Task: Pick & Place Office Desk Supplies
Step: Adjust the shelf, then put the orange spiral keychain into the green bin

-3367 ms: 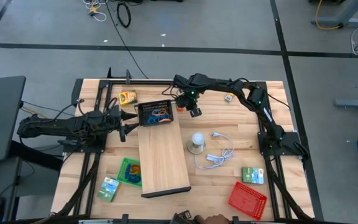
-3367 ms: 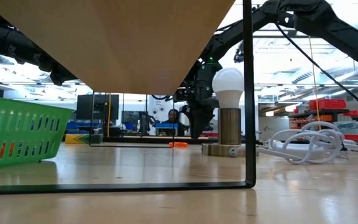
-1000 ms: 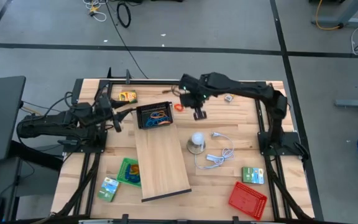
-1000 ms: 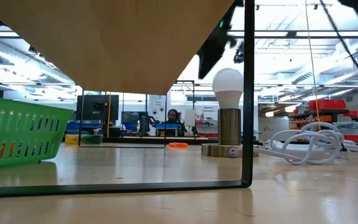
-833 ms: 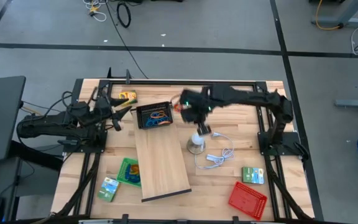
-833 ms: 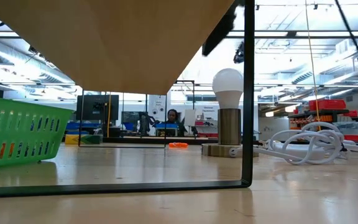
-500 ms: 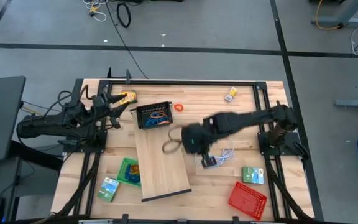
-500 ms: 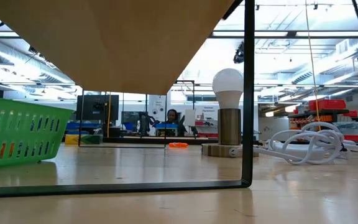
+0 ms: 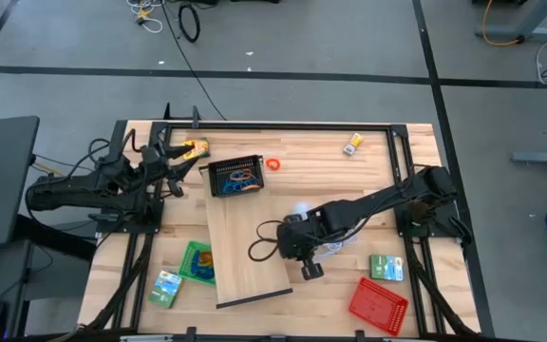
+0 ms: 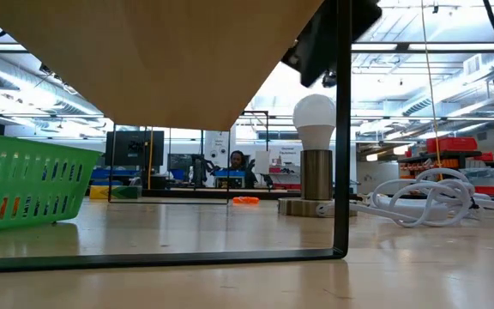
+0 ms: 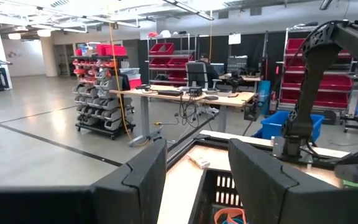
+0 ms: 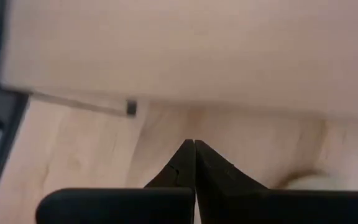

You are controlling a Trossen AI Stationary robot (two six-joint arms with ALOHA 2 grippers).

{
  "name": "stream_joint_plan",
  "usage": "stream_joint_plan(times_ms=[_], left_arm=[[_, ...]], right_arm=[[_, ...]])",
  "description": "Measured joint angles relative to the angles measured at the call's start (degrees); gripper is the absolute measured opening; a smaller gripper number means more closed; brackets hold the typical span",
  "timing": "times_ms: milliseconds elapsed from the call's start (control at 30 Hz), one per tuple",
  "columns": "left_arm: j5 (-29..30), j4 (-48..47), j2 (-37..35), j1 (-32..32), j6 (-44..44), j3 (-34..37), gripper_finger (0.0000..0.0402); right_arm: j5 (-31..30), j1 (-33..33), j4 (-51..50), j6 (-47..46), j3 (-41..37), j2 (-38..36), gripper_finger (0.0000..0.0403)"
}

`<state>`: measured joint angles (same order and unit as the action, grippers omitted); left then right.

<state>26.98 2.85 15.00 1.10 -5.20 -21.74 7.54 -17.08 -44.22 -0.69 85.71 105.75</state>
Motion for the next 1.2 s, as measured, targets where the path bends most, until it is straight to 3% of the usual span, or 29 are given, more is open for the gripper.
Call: stream_joint_plan(times_ms=[700,967,1200], left_arm=[[0.2,0.0,0.0,0.0,0.2,0.0,0.0173],[0.2,0.0,0.0,0.0,-0.2,0.0,0.0169],[0.0,0.0,0.0,0.0,-0.2,0.0,0.0169]], right_arm=[[4.6,2.4,16.8,5.5,0.0,4.1,0.0000],[3.7,4.5,20.5,8.7,0.1,4.3,0.0000],[0.8,5.8,16.5,8.2,0.2,4.2,0.0000]])
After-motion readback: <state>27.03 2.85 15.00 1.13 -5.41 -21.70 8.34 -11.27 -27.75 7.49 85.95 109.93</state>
